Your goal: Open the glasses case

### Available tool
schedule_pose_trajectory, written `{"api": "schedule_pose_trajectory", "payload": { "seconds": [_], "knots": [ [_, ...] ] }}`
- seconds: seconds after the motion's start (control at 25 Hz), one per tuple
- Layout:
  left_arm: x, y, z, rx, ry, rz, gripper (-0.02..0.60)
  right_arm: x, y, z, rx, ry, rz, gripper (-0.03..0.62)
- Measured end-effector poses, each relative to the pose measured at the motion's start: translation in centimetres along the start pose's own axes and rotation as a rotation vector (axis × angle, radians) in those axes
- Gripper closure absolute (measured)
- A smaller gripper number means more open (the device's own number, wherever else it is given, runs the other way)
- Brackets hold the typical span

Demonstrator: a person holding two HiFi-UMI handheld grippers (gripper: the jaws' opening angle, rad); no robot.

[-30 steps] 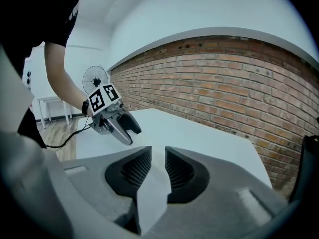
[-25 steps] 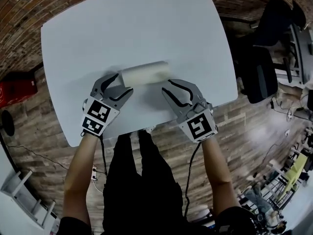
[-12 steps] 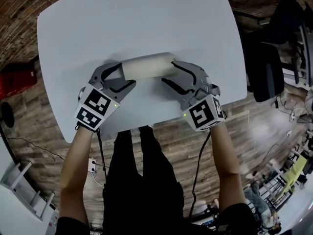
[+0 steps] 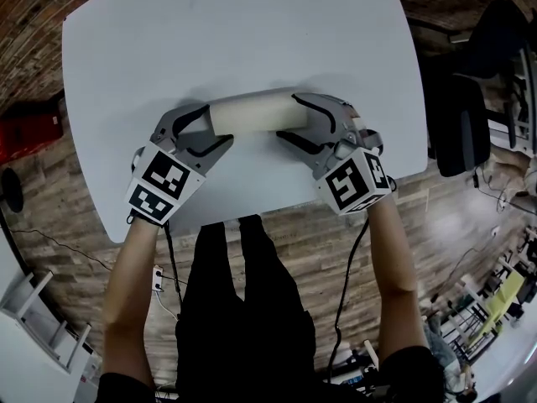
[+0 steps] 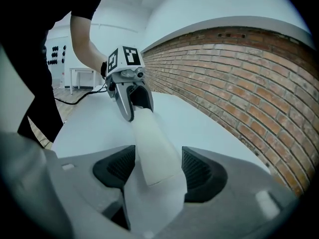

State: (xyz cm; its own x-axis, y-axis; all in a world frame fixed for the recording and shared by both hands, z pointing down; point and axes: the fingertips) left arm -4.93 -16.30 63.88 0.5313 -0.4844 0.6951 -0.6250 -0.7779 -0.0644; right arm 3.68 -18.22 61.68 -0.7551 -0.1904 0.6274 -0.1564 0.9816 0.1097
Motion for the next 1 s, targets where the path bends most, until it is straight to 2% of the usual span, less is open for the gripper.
{"api": "schedule_pose_trajectory", "payload": {
  "seconds": [0.4,1.0],
  "knots": [
    [0.12,-0.05,-0.19,0.017,0.006,0.010,0.310,0.80,-0.16,-0.64,-0.099,0.055,0.011,0.318],
    [0.17,-0.32,-0.10,0.031,0.005,0.024,0.310,0.21,-0.81,0.34,0.011,0.018,0.123,0.318]
  ]
}}
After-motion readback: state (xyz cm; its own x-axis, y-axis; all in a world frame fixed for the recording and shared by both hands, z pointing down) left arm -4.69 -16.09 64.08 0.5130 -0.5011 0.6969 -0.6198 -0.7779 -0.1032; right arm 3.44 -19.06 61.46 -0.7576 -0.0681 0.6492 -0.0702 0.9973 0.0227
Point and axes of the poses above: the fingertips, and each gripper's own axes: x forward along the fingers, y to its left, z out of its top, and after that the axes turned 12 degrees about x, right-handed
